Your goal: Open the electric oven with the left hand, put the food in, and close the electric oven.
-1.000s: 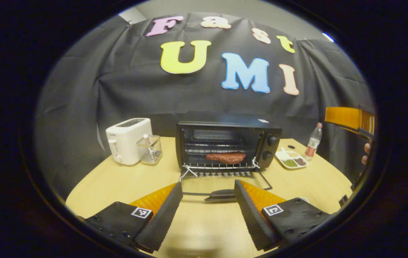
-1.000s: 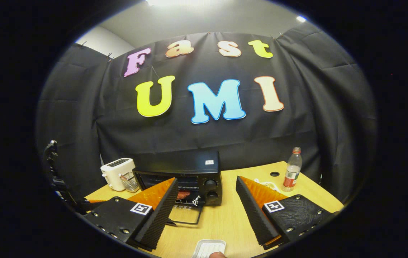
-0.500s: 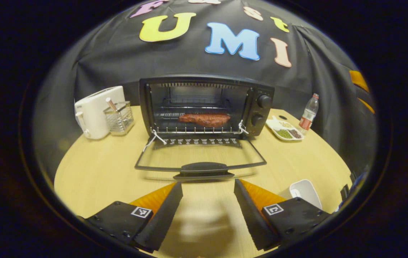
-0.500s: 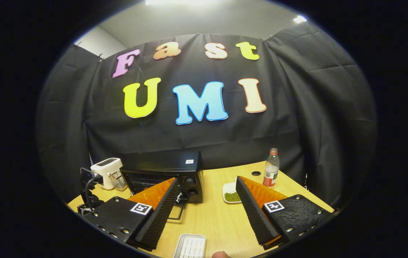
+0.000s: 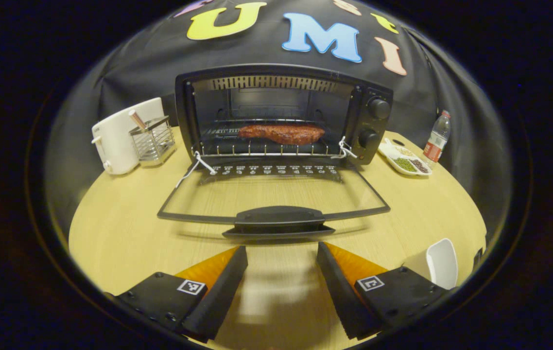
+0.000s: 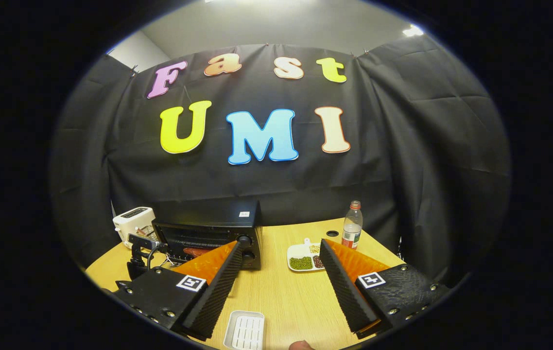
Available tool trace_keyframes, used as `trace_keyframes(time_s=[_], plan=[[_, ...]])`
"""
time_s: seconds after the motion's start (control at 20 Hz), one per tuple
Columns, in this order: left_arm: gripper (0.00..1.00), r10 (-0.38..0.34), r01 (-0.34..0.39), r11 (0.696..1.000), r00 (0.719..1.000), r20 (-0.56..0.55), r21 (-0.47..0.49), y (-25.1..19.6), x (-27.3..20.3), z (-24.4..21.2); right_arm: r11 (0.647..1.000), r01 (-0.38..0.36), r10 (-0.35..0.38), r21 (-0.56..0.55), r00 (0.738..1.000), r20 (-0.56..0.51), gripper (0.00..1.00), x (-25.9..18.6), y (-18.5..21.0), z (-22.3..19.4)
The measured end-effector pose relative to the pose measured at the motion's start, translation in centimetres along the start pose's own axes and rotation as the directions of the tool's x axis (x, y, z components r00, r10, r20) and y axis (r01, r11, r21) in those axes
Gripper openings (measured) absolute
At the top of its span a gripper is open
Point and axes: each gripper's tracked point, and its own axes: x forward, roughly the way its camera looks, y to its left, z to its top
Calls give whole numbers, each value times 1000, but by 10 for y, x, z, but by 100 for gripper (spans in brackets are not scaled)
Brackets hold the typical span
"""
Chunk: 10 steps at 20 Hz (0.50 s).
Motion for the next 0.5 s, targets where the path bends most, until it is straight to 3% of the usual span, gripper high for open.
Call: trace_keyframes(time_s=[0.5], plan=[[97,34,-35,999,998,56,15,2,-5,13,1000,-28,28,-13,999,-29,98,3,11,-8]])
